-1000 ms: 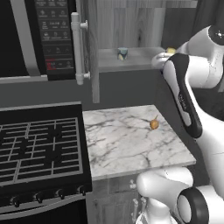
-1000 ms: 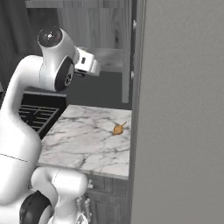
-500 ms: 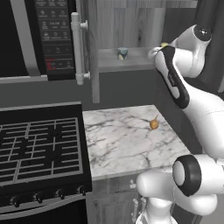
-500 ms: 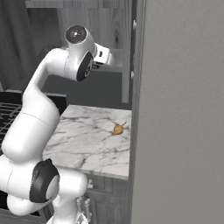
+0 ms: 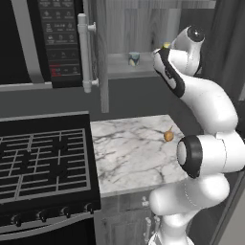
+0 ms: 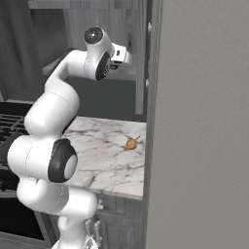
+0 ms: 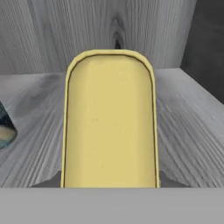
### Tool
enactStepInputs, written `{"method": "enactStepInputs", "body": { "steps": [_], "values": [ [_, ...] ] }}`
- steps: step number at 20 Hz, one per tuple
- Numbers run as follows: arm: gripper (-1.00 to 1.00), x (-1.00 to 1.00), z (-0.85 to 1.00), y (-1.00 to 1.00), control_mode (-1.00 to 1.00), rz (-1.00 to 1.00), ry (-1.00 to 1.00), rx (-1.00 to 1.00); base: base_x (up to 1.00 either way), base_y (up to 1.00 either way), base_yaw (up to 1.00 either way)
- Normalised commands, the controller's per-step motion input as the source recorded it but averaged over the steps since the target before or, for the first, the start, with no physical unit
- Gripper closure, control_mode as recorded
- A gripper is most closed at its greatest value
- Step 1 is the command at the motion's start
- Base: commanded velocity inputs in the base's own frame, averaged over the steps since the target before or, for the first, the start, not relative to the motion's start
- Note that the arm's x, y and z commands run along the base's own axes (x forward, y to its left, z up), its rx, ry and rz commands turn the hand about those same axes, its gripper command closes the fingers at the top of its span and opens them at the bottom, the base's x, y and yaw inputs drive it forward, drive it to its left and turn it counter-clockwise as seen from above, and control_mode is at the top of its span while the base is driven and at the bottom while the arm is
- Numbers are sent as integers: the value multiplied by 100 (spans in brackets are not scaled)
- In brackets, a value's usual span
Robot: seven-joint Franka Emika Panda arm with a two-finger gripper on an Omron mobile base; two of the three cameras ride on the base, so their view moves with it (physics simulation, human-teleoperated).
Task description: Restock the canned food cabinet by taking the new fresh canned food from the counter and placing it in the cabinet. Then, take the old canned food from the cabinet and place it on the counter.
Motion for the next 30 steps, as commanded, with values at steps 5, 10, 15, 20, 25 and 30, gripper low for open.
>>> {"method": "enactStepInputs", "body": {
  "steps": [5,10,15,20,25,30],
  "values": [
    [-100,92,-14,0,-100,0,0,-7,0,0,0],
    [-100,36,-3,0,-100,0,0,-1,0,0,0],
    [-100,1,4,0,-100,-1,-3,0,0,0,0],
    [-100,-46,18,6,-100,-2,-10,1,0,0,0],
    [-100,-91,17,23,-100,-1,-12,0,0,0,0],
    [-100,-90,7,50,-100,0,-4,0,0,0,0]
  ]
}}
